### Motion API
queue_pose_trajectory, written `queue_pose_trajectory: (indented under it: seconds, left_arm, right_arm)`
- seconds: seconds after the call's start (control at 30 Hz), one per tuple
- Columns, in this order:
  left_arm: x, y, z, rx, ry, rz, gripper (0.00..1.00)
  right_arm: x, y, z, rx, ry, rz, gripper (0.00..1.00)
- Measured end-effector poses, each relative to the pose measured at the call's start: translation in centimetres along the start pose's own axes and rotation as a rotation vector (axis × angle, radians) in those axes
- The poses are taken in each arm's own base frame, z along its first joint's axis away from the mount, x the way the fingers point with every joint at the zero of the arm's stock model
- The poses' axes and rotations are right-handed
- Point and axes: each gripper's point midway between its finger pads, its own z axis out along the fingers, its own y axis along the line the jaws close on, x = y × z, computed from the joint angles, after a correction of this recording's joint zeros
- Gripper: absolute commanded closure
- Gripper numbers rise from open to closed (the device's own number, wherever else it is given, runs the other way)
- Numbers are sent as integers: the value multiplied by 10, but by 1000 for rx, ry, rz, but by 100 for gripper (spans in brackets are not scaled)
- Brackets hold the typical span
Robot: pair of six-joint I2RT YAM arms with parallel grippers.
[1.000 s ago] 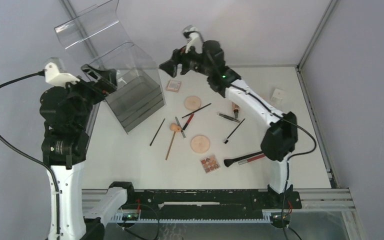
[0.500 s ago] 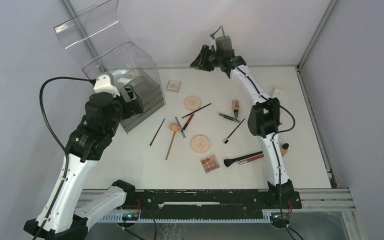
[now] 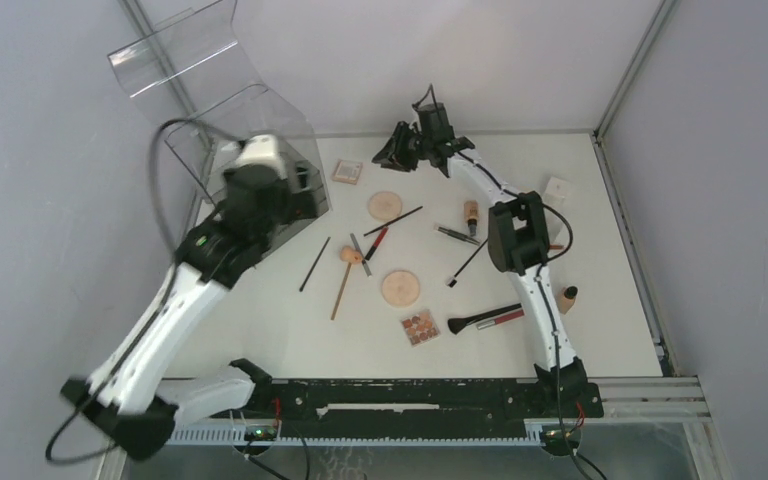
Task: Organize the makeup
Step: Move the storage box to the center of the board.
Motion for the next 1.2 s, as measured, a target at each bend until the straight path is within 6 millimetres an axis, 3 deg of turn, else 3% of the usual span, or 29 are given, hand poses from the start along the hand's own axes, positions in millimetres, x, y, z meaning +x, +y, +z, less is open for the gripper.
queue_pose_trajectory:
  seconds: [0.07,0.13,0.27,0.47,0.57,0.67,0.77,0.87,0.93,1.2]
  left_arm:
    - [2,-28,17,16,40,89,0]
    - [7,-64,41,42,81,180,1]
    - [14,-97,71,51,131,282,4]
    - [-24,-147,121,37,82,273,14]
    - [-29,-172,155,17,67,267,16]
    - [-21,-196,199,0,69,269,18]
    - [4,-209,241,-15,86,283,18]
    - [40,-197,272,-42,153,314,17]
    - [50,-186,286,-54,178,312,15]
    - [36,-150,320,-60,162,236,13]
  right_arm:
    - [7,-7,-19,12,13,20,57]
    - [12,-15,-54,34,22,45,55]
    - [-9,-19,-130,56,-61,31,54]
    - [-31,-11,-255,76,-263,-27,53]
    - [-26,-3,-293,92,-328,-76,52]
    - [-18,9,-316,104,-362,-130,51]
    - [-8,14,-332,113,-389,-165,51]
    - [-2,16,-340,121,-397,-175,51]
    - [-1,16,-340,122,-397,-181,51]
    - [10,16,-322,104,-338,-181,51]
